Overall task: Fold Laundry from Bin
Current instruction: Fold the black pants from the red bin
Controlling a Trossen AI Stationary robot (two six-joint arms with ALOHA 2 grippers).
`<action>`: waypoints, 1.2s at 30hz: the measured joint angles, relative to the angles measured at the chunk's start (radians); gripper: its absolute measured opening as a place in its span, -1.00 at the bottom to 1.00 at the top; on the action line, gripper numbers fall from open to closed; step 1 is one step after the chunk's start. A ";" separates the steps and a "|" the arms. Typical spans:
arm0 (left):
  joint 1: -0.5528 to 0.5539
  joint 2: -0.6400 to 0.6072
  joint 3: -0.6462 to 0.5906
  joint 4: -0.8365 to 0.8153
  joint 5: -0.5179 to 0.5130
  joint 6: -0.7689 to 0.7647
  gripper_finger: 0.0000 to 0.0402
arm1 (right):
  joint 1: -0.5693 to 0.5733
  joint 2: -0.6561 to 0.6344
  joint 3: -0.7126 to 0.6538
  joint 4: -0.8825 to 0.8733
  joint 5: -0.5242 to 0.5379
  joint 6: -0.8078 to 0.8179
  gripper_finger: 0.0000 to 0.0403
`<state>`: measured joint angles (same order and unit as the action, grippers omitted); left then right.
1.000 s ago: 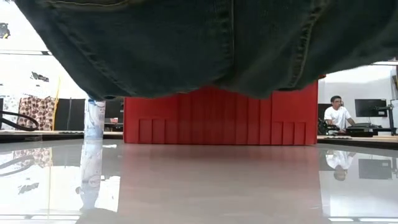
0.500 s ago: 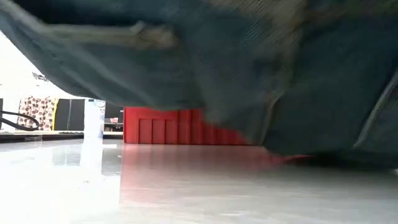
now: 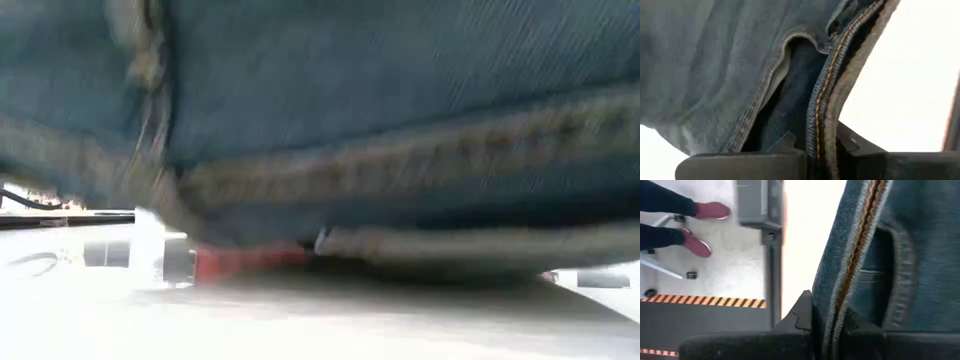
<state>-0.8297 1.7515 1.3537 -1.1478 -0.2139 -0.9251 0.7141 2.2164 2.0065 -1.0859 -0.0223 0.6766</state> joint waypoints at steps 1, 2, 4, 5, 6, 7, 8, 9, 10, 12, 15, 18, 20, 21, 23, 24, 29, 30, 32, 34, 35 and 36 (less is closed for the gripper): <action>0.000 0.000 -0.017 0.007 0.005 -0.004 -0.93 | -0.006 0.001 -0.001 0.002 0.004 -0.012 -0.74; 0.000 0.000 -0.034 0.014 0.010 -0.012 -0.93 | -0.011 0.000 -0.001 0.006 0.010 -0.023 -0.74; -0.002 0.000 -0.061 0.028 0.019 -0.039 -0.93 | -0.020 -0.002 0.001 0.016 0.032 -0.040 -0.73; -0.002 0.000 -0.069 0.028 0.023 -0.048 -0.93 | -0.022 -0.002 0.001 0.018 0.044 -0.047 -0.72; -0.002 0.000 -0.073 0.025 0.025 -0.047 -0.93 | -0.023 -0.002 0.000 0.018 0.057 -0.049 -0.72; -0.001 0.000 -0.075 0.026 0.030 -0.033 -0.91 | -0.023 -0.001 0.000 0.019 0.063 -0.049 -0.72; -0.001 0.000 -0.076 0.028 0.040 -0.015 -0.89 | -0.023 -0.001 0.000 0.020 0.066 -0.045 -0.71; -0.001 0.000 -0.076 0.028 0.057 0.007 -0.85 | -0.026 -0.001 0.000 0.023 0.067 -0.037 -0.71; -0.001 0.000 -0.076 0.025 0.079 0.024 -0.81 | -0.030 -0.002 0.000 0.023 0.066 -0.029 -0.69; 0.000 0.000 -0.076 0.030 0.129 0.057 -0.70 | -0.032 -0.002 0.000 0.021 0.064 -0.026 -0.63; 0.003 0.000 -0.077 0.033 0.198 0.072 -0.50 | -0.034 -0.002 0.000 0.020 0.061 -0.025 -0.46; 0.003 0.000 -0.077 0.037 0.242 0.068 -0.28 | -0.032 -0.002 0.000 0.025 0.036 -0.023 -0.22; 0.003 0.000 -0.076 0.040 0.265 0.064 -0.14 | -0.031 -0.002 0.000 0.038 -0.029 -0.033 -0.05; 0.003 0.000 -0.076 0.041 0.273 0.065 -0.08 | -0.031 -0.004 0.000 0.046 -0.063 -0.039 0.03; 0.004 0.000 -0.066 0.037 0.283 0.066 0.02 | -0.031 -0.006 0.000 0.052 -0.132 -0.046 0.17; 0.004 0.000 -0.053 0.040 0.289 0.069 0.06 | -0.031 -0.013 0.000 0.050 -0.159 -0.047 0.22; 0.004 -0.036 0.043 0.032 0.247 0.103 0.16 | -0.031 -0.074 0.000 0.050 -0.194 -0.066 0.33; 0.004 -0.052 0.063 0.024 0.209 0.107 0.17 | -0.032 -0.091 0.000 0.047 -0.183 -0.077 0.33; 0.009 -0.086 0.104 0.008 0.088 0.108 0.17 | -0.040 -0.125 0.000 0.035 -0.130 -0.097 0.34; 0.020 -0.128 0.137 -0.006 -0.069 0.101 0.17 | -0.053 -0.168 0.000 0.016 -0.048 -0.106 0.34; 0.030 -0.149 0.151 -0.014 -0.157 0.099 0.17 | -0.063 -0.192 0.000 0.001 0.004 -0.107 0.34; 0.043 -0.172 0.163 -0.022 -0.238 0.098 0.17 | -0.073 -0.219 0.000 -0.018 0.064 -0.107 0.34</action>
<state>-0.7867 1.5793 1.5165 -1.1694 -0.4517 -0.8268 0.6409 1.9977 2.0064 -1.1037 0.0420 0.5698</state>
